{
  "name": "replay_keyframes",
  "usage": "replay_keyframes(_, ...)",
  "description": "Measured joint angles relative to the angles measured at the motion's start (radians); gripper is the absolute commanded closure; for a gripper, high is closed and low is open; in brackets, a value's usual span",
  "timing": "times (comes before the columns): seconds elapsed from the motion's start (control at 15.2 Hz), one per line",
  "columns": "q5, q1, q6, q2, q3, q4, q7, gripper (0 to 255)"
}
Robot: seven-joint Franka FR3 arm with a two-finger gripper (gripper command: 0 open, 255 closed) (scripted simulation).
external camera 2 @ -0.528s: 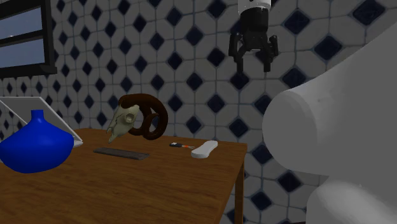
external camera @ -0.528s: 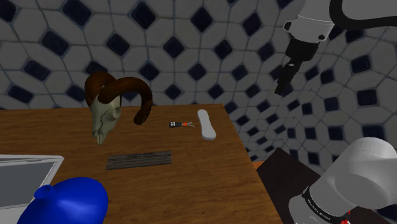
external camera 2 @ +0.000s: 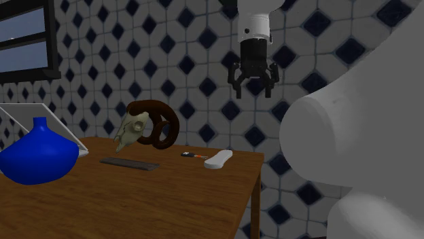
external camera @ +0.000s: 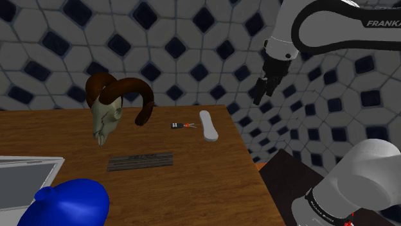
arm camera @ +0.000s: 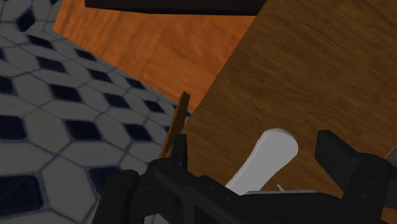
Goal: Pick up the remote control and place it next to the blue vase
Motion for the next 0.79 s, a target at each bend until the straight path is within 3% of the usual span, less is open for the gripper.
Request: replay_keyframes(0.79, 0.028, -0.057, 0.332, 0.408, 0.131, 0.066, 0.337, 0)
